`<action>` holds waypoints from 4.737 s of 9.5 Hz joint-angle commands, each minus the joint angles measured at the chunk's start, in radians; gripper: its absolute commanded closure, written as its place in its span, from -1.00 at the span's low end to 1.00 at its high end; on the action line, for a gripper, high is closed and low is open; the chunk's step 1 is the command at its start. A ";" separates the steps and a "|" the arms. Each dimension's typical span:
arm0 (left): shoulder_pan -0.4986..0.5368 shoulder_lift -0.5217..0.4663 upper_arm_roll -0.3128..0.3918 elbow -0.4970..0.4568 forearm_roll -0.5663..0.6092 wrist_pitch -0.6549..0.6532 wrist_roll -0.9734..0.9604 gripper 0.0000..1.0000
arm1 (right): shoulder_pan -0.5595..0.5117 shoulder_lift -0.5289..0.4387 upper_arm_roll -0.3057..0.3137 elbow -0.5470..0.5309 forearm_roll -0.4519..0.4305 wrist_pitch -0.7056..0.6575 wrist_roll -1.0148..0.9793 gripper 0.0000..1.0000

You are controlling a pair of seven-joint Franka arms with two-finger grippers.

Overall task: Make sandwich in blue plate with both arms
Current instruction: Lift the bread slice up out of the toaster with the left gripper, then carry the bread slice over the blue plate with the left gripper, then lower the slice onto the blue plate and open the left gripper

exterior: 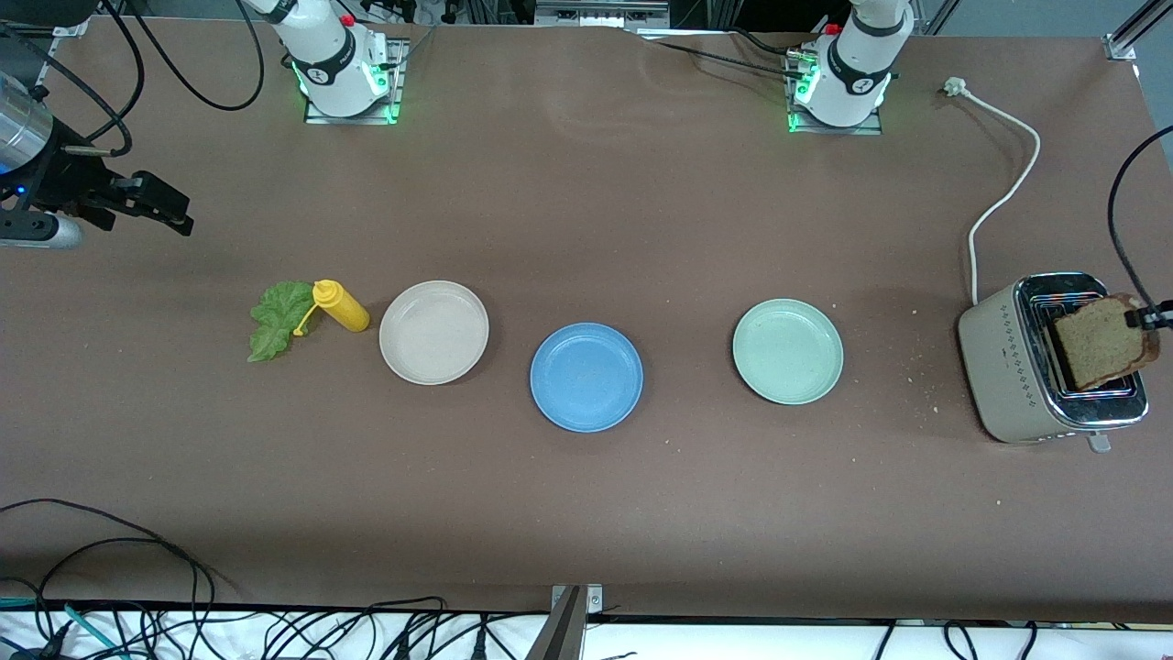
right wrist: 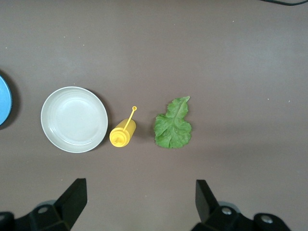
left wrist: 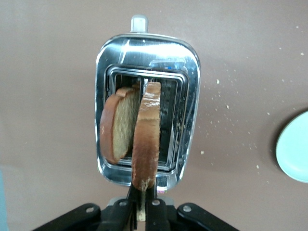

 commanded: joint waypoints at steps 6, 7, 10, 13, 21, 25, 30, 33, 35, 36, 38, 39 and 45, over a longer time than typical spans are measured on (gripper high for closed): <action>-0.004 -0.181 -0.154 0.024 -0.199 -0.252 -0.363 1.00 | 0.004 0.003 -0.003 0.018 0.002 -0.016 0.006 -1.00; -0.005 -0.181 -0.178 0.015 -0.275 -0.252 -0.455 1.00 | 0.004 0.003 -0.003 0.018 0.002 -0.016 0.006 -1.00; -0.010 -0.170 -0.315 -0.026 -0.366 -0.203 -0.670 1.00 | 0.004 0.003 -0.004 0.018 0.002 -0.016 0.006 -1.00; -0.008 -0.171 -0.499 -0.165 -0.400 0.076 -0.953 1.00 | 0.004 0.003 -0.005 0.018 0.002 -0.016 0.006 -1.00; -0.280 -0.112 -0.619 -0.534 -0.382 0.904 -1.385 1.00 | 0.004 0.003 -0.005 0.018 0.002 -0.016 0.006 -1.00; -0.381 -0.045 -0.611 -0.663 -0.354 1.292 -1.411 1.00 | 0.004 0.003 -0.005 0.018 0.002 -0.016 0.006 -1.00; -0.462 0.147 -0.558 -0.643 -0.144 1.464 -1.414 1.00 | 0.004 0.003 -0.005 0.018 0.002 -0.016 0.006 -1.00; -0.522 0.167 -0.487 -0.609 -0.121 1.477 -1.402 1.00 | 0.004 0.003 -0.005 0.018 0.002 -0.016 0.006 -1.00; -0.522 0.187 -0.484 -0.589 -0.095 1.494 -1.407 1.00 | 0.004 0.003 -0.005 0.018 0.002 -0.016 0.006 -1.00; -0.533 0.203 -0.482 -0.585 -0.096 1.514 -1.407 1.00 | 0.004 0.001 -0.005 0.018 0.002 -0.016 0.006 -1.00; -0.579 0.232 -0.438 -0.550 -0.098 1.534 -1.410 1.00 | 0.004 0.003 -0.005 0.018 0.002 -0.016 0.006 -1.00; -0.605 0.235 -0.414 -0.539 -0.099 1.534 -1.411 1.00 | 0.004 0.003 -0.005 0.018 0.002 -0.016 0.006 -1.00; -0.613 0.255 -0.383 -0.531 -0.095 1.534 -1.411 1.00 | 0.004 0.003 -0.005 0.018 0.002 -0.017 0.006 -1.00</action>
